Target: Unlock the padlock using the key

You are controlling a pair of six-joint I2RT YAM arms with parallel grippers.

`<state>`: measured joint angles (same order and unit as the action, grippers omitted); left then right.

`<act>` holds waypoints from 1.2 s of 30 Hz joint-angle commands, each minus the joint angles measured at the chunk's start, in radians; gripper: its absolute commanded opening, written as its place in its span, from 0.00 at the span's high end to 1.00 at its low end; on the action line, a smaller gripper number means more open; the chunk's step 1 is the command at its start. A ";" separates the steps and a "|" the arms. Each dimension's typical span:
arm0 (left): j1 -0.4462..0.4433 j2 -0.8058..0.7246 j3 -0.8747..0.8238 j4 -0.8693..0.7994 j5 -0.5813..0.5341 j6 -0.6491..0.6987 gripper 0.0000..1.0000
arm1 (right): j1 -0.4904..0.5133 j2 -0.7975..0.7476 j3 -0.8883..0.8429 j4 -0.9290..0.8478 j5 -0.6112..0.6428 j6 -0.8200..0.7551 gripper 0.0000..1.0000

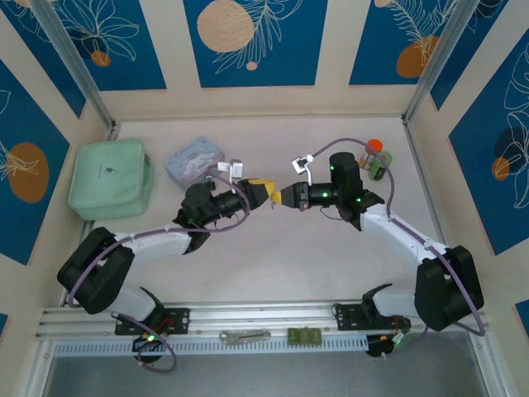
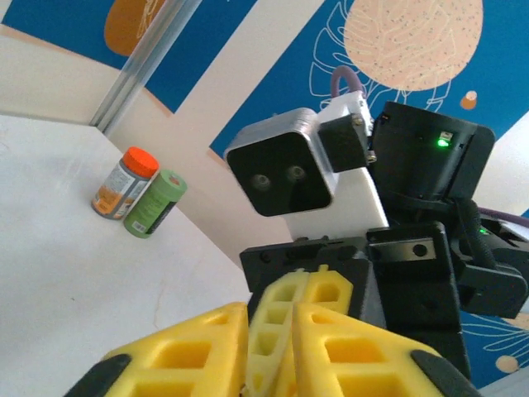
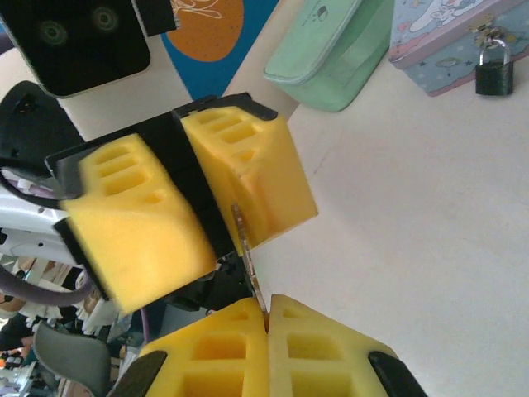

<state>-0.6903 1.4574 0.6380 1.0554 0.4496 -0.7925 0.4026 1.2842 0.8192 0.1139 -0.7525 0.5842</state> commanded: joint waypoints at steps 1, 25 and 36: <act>-0.012 -0.002 0.030 0.058 0.039 -0.009 0.95 | -0.020 0.007 0.038 0.010 0.012 -0.003 1.00; -0.012 0.058 0.017 0.206 -0.084 -0.137 1.00 | -0.008 -0.015 -0.125 0.452 0.075 0.200 0.59; -0.012 0.061 -0.002 0.239 -0.115 -0.152 1.00 | 0.019 0.024 -0.134 0.516 0.065 0.247 0.67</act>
<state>-0.6926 1.5097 0.6437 1.2240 0.3538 -0.9276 0.4126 1.2945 0.6952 0.5793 -0.6777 0.8028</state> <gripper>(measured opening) 0.052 0.330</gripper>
